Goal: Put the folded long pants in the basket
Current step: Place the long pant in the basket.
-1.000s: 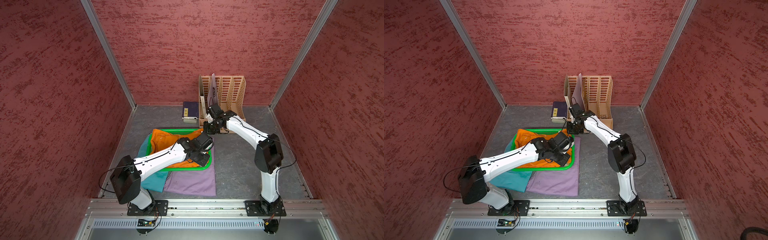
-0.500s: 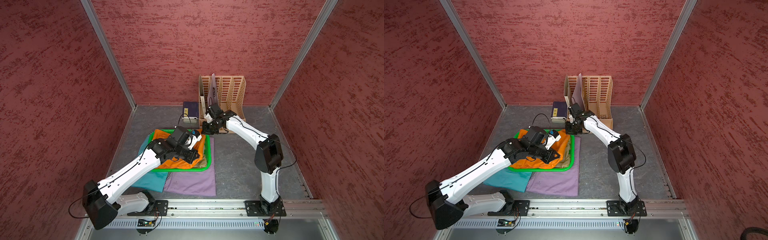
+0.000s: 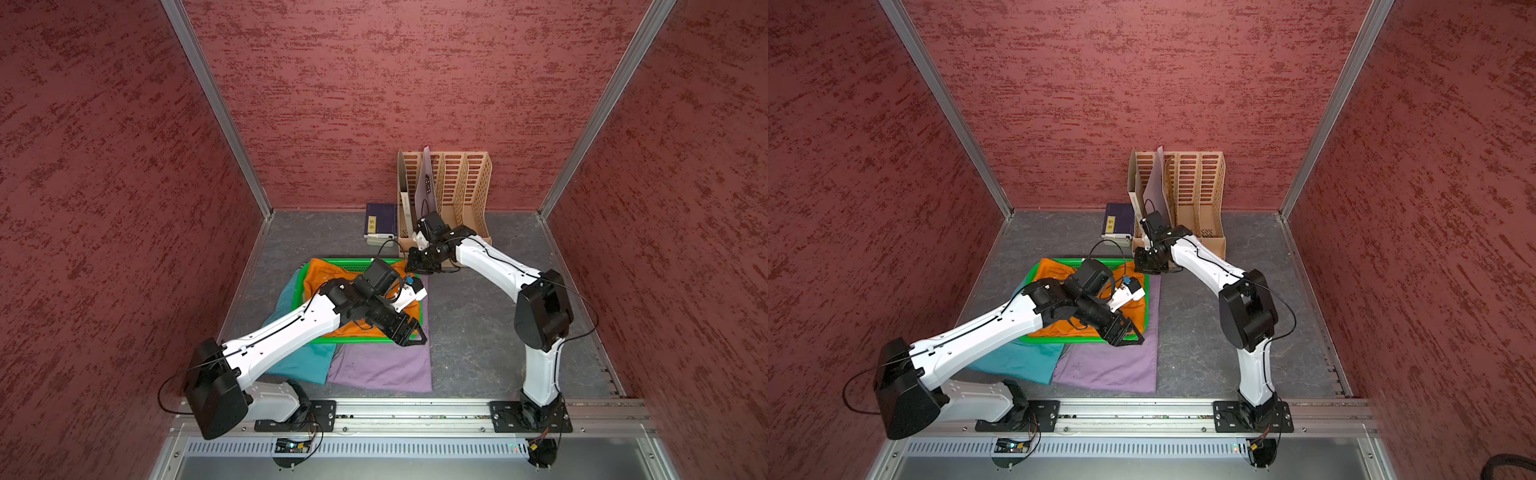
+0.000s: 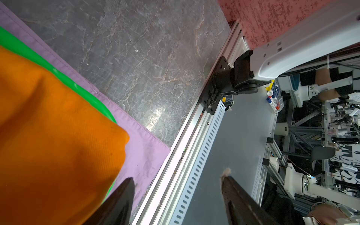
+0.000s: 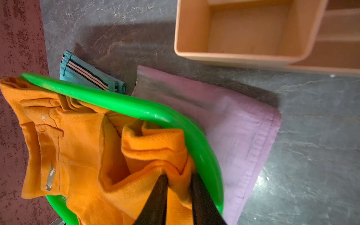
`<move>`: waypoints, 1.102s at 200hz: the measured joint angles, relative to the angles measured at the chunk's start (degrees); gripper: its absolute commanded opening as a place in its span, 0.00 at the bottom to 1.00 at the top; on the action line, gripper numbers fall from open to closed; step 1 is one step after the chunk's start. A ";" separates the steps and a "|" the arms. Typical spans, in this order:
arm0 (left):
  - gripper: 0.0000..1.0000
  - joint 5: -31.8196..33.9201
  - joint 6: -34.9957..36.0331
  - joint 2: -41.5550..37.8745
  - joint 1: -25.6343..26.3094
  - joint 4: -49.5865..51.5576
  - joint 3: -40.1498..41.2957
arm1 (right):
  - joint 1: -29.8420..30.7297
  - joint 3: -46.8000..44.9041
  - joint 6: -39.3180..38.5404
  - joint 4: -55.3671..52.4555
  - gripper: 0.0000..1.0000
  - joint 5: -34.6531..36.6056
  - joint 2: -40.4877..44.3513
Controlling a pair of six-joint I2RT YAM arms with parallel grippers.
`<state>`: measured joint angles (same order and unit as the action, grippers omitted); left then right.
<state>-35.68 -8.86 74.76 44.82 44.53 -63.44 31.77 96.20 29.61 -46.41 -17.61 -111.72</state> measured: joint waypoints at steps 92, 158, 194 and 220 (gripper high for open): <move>0.57 4.44 -6.78 1.07 -11.58 -2.19 -0.76 | -0.11 -6.01 0.11 3.72 0.66 2.19 6.14; 0.63 9.33 -8.35 1.90 -9.70 -0.98 0.37 | 0.28 -18.58 1.22 7.02 0.70 -1.14 11.28; 0.67 13.29 -9.92 -4.04 -21.46 1.31 0.15 | 1.14 -20.81 2.58 9.35 0.71 -2.93 12.81; 0.68 14.08 -10.88 -6.12 -26.23 2.69 1.09 | 1.53 -21.27 2.80 9.68 0.72 -3.21 14.32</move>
<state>-21.61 -19.75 68.64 18.59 47.22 -62.35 33.30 74.94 32.40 -36.73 -20.82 -97.41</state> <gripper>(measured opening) 0.681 0.711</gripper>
